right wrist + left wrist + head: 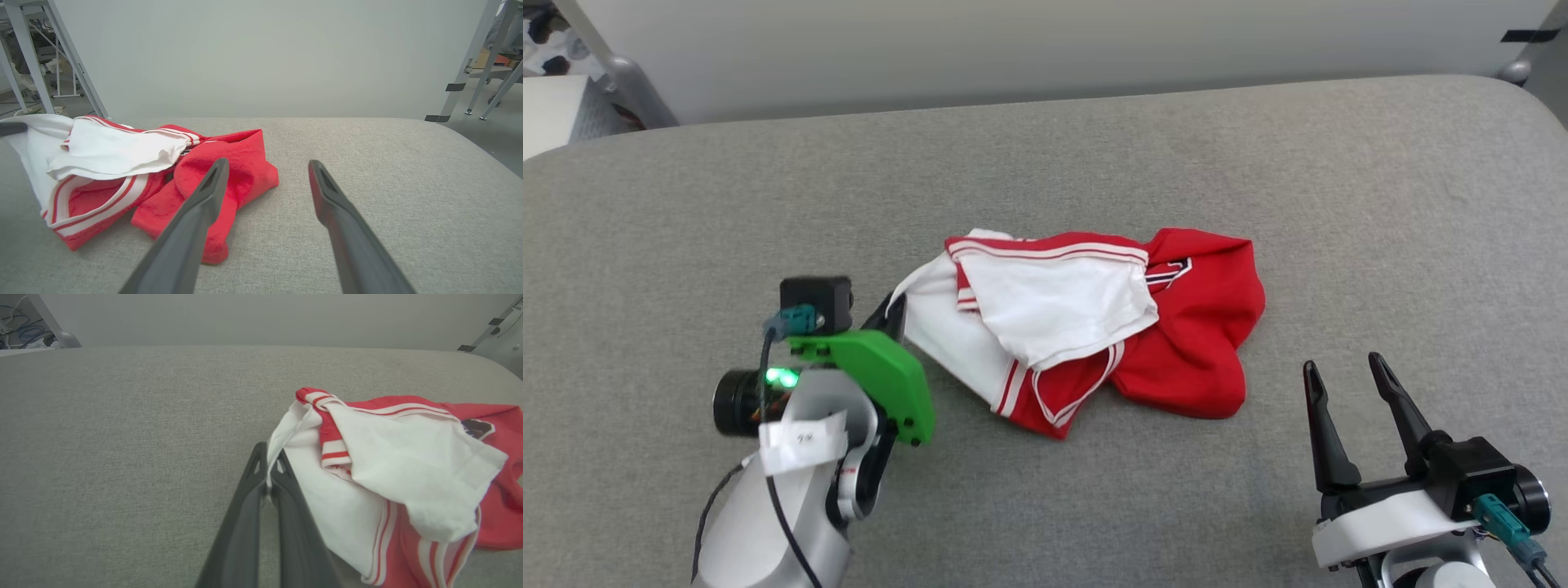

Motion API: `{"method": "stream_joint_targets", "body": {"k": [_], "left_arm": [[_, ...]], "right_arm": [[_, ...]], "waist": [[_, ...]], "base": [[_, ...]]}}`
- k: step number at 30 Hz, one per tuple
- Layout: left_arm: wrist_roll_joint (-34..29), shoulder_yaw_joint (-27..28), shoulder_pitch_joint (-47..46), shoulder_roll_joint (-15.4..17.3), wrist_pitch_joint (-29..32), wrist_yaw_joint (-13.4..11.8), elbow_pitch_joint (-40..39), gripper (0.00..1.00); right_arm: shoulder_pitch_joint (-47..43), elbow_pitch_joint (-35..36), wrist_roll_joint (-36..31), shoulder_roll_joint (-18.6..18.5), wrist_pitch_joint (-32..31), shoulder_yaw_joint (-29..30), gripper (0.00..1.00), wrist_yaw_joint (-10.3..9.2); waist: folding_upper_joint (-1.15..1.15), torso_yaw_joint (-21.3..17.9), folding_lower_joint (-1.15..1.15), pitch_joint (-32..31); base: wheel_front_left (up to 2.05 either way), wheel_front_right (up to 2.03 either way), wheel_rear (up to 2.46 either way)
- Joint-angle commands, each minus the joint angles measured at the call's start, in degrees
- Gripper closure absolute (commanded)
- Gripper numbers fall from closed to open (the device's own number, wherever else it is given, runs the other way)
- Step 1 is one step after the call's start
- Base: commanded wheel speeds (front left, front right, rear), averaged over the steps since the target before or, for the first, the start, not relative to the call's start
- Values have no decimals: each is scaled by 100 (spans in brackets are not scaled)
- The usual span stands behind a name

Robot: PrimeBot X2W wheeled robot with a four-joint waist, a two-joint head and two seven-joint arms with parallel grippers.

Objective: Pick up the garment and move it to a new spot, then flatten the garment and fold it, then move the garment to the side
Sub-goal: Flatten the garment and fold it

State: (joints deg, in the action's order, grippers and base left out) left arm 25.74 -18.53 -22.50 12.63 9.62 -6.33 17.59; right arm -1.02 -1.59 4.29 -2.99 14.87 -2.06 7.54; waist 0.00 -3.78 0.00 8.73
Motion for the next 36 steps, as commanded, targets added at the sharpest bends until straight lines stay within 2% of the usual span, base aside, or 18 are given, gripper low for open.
{"method": "stream_joint_targets", "body": {"k": [1, 5, 7, 15, 16, 17, 20, 25, 29, 33, 36], "left_arm": [[94, 62, 271, 66, -29, -59, -102, 100], [211, 66, 916, 151, 2, -86, -238, 100], [337, 53, 1192, 94, -8, -50, -187, 100], [407, -49, 1427, 21, -314, 127, 517, 100], [392, -55, 1405, 19, -364, 133, 603, 65], [357, -71, 1370, 20, -441, 140, 694, 1], [261, -134, 1168, -14, -907, 299, 836, 0], [-72, -303, 1041, 84, -1883, 586, 581, 0], [-380, -370, 1143, 121, -2358, 569, 231, 0], [-617, -331, 1339, 68, -2452, 508, -250, 0], [-757, -290, 1478, 16, -2458, 508, -506, 0]], "right_arm": [[-53, -19, 5, 11, 13, 20, 0, -5], [-96, -48, 10, 11, 13, 40, 0, -5], [-107, -80, 0, 11, 13, 51, 0, -5], [-119, -149, -48, 11, 13, 8, 0, -5], [-122, -156, -53, 11, 13, 5, 0, -5], [-130, -164, -60, 11, 13, 5, 0, -5], [-201, -195, -89, 11, 13, 22, 0, -5], [-267, -241, -114, 11, 13, 32, 0, -5], [-324, -233, -120, 11, 13, 38, 0, -5], [-324, -183, -111, -34, -70, -19, 0, -5], [-251, -138, 16, -213, -450, -248, 0, -5]], "waist": [[0, 217, 0, -201], [0, 311, 0, -269], [0, 356, 0, -314], [0, 413, 0, -420], [0, 419, 0, -430], [0, 427, 0, -442], [0, 493, 0, -544], [0, 567, 0, -734], [0, 641, 0, -838], [0, 778, 0, -830], [0, 898, 0, -772]], "base": [[0, 0, 0], [0, 0, 0], [0, 0, 0], [0, 0, 0], [0, 0, 0], [0, 0, 0], [0, 0, 0], [0, 0, 0], [0, 0, 0], [0, 0, 0], [0, 0, 0]]}}
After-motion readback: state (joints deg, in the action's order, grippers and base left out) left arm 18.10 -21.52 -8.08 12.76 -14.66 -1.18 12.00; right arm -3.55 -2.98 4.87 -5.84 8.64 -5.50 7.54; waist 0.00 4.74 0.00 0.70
